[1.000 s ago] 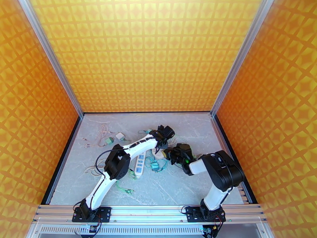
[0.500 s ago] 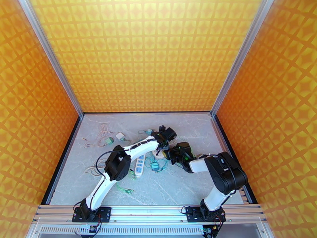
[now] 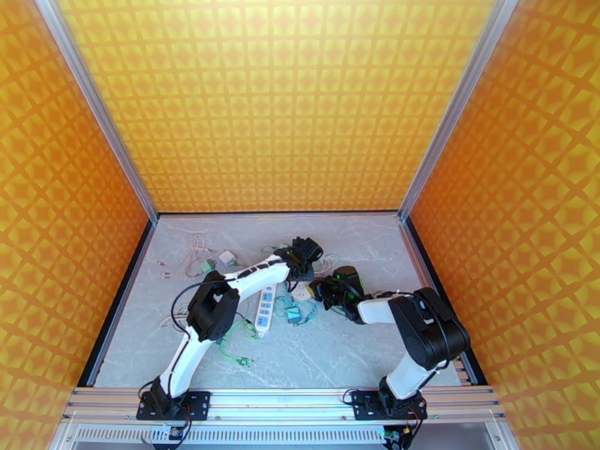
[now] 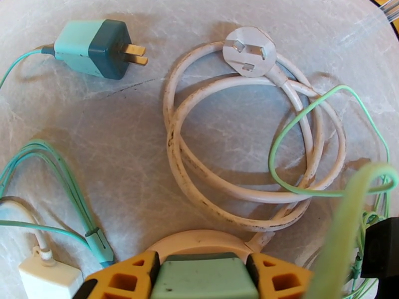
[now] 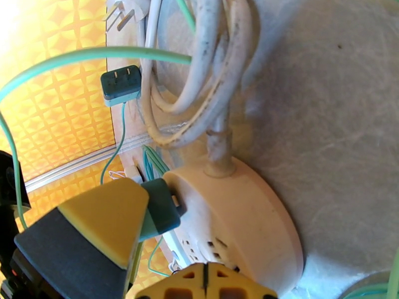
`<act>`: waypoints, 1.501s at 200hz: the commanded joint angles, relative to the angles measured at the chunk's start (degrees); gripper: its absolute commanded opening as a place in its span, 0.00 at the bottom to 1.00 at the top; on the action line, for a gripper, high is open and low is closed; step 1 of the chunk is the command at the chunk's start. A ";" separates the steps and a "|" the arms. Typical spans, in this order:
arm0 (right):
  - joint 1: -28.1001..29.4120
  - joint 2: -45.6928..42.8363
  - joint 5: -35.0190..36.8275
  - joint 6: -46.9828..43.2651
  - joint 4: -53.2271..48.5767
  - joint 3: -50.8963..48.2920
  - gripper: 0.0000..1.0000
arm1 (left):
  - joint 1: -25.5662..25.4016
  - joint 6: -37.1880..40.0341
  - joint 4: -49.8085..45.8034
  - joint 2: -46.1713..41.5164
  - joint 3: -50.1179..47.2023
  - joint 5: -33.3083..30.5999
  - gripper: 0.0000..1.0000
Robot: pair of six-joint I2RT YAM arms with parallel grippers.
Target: Pull the plug off the socket
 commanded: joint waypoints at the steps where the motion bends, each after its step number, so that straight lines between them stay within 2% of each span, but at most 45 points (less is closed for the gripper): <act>1: -0.01 4.89 5.29 -0.79 -18.45 -3.26 0.00 | -2.35 2.03 -8.77 2.92 7.76 -1.90 0.01; 33: -0.01 5.24 5.13 -0.98 -18.58 -3.18 0.00 | -4.55 3.77 -13.92 6.94 13.98 -6.01 0.00; 81: -0.02 5.29 5.26 -1.15 -19.37 -3.30 0.00 | -5.08 3.26 -13.42 6.45 13.52 -6.89 0.00; 127: -0.06 4.55 5.63 -1.32 -20.01 -3.66 0.00 | -1.35 -1.63 -1.80 -1.24 1.31 3.48 0.01; 140: -0.05 4.38 5.65 -1.33 -20.16 -3.74 0.00 | -0.82 -2.27 -0.76 -2.26 0.20 4.31 0.01; 169: -0.07 4.29 5.65 -1.52 -20.62 -3.50 0.00 | -1.92 -0.04 -6.60 0.90 5.77 1.62 0.00; 215: -0.05 4.25 5.63 -1.96 -21.62 -3.39 0.00 | -6.32 3.30 -17.57 8.83 16.59 -8.36 0.00; 245: -0.05 4.28 5.85 -2.27 -22.17 -3.23 0.00 | -8.04 3.35 -20.10 11.00 18.90 -11.26 0.00; 276: -0.01 4.51 5.70 -2.71 -22.63 -2.78 0.00 | -9.03 3.96 -20.29 11.44 19.34 -13.07 0.00; 300: -0.02 3.68 5.18 -3.99 -22.84 -1.86 0.00 | -8.32 2.74 -20.86 10.90 19.87 -10.54 0.00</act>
